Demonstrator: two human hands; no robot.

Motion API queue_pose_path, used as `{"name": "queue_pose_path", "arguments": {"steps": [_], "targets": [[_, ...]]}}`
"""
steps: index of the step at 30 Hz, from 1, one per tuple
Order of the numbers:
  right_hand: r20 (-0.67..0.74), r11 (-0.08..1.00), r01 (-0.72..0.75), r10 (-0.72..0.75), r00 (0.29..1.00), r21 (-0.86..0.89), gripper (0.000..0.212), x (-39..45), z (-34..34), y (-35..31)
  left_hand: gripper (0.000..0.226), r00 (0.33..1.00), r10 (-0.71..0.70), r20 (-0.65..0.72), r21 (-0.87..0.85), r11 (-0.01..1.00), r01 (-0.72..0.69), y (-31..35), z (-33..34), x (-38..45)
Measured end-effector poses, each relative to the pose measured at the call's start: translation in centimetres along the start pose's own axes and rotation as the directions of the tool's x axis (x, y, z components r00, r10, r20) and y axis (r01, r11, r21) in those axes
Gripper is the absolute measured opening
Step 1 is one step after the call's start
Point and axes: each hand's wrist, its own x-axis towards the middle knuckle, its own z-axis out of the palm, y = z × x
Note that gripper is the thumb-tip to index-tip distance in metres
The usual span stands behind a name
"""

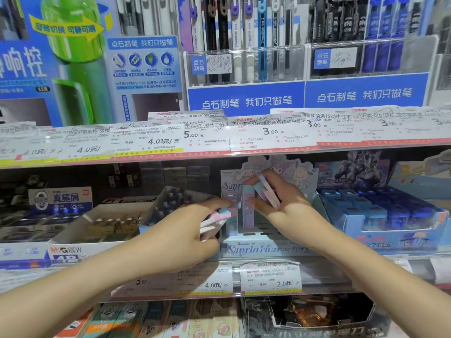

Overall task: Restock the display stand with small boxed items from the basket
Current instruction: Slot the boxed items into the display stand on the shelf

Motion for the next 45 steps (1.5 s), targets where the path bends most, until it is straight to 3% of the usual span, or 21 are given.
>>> {"name": "queue_pose_path", "arguments": {"steps": [5,10,12,13,15,17,18,21,23,26,28,30,37,42,45], "targets": [[0.04,0.994,-0.078,0.075,0.996,0.072,0.018,0.2,-0.1,0.7,0.03,0.999,0.037,0.006,-0.014,0.999,-0.037,0.2,-0.1,-0.4],[0.062,0.997,0.051,-0.047,0.997,-0.062,0.012,-0.6,0.4,0.7,0.033,0.998,0.04,0.057,-0.05,0.998,-0.037,0.3,-0.5,-0.4],[0.031,0.983,0.08,-0.076,0.997,-0.166,0.017,-0.7,0.3,1.1,0.008,0.994,0.019,0.104,-0.034,0.999,-0.016,0.0,-0.6,-0.3],[0.026,0.972,0.1,-0.097,0.995,-0.213,0.015,-0.7,0.2,1.3,0.011,0.994,0.016,0.11,-0.03,0.999,-0.013,-0.1,-0.6,-0.2],[0.063,0.953,0.14,-0.127,0.99,-0.268,0.011,-0.8,0.0,1.5,0.022,0.99,0.015,0.139,-0.035,0.999,-0.01,0.0,-0.6,-0.3],[0.13,0.946,0.154,-0.12,0.984,-0.287,0.011,-0.9,-0.3,1.4,0.005,0.99,0.016,0.138,-0.032,0.999,-0.012,0.4,-0.8,-0.3],[0.162,0.952,0.14,-0.097,0.982,-0.274,0.013,-0.9,-0.7,1.1,0.008,0.992,0.004,0.126,-0.034,0.999,0.0,0.4,-0.8,-0.3],[0.222,0.996,-0.037,0.054,0.974,-0.083,0.015,-0.8,-1.5,0.5,0.013,0.998,-0.028,0.055,-0.096,0.995,0.033,0.5,-0.7,-0.2],[0.215,0.949,-0.23,0.184,0.959,0.214,0.014,-1.0,-1.5,0.1,0.014,0.999,-0.01,-0.048,-0.197,0.98,0.001,0.7,-0.5,-0.2],[0.211,0.684,-0.341,0.269,0.94,0.645,0.006,-1.2,-1.3,-0.7,0.013,0.982,0.02,-0.189,-0.332,0.94,-0.082,1.7,-0.3,-0.4],[0.214,0.539,-0.344,0.29,0.933,0.769,0.006,-1.2,-1.3,-1.4,0.017,0.982,0.01,-0.191,-0.448,0.889,-0.096,2.4,0.0,-0.5],[0.181,0.493,-0.319,0.307,0.934,0.81,0.006,-1.1,-1.2,-2.0,0.019,0.992,-0.012,-0.128,-0.571,0.818,-0.063,2.8,0.5,-0.3],[0.044,0.49,-0.228,0.359,0.932,0.841,0.021,-1.2,0.1,-3.4,0.03,0.995,-0.097,0.032,-0.82,0.567,0.082,4.9,1.8,-0.4],[0.019,0.466,-0.201,0.367,0.93,0.862,0.024,-1.3,1.0,-4.0,0.015,0.991,-0.127,-0.048,-0.836,0.548,0.03,5.1,2.2,-0.3],[0.069,0.477,-0.241,0.348,0.935,0.845,0.028,-1.3,1.2,-3.8,0.018,0.976,-0.189,-0.106,-0.833,0.553,0.017,4.9,2.3,-0.3]]}}
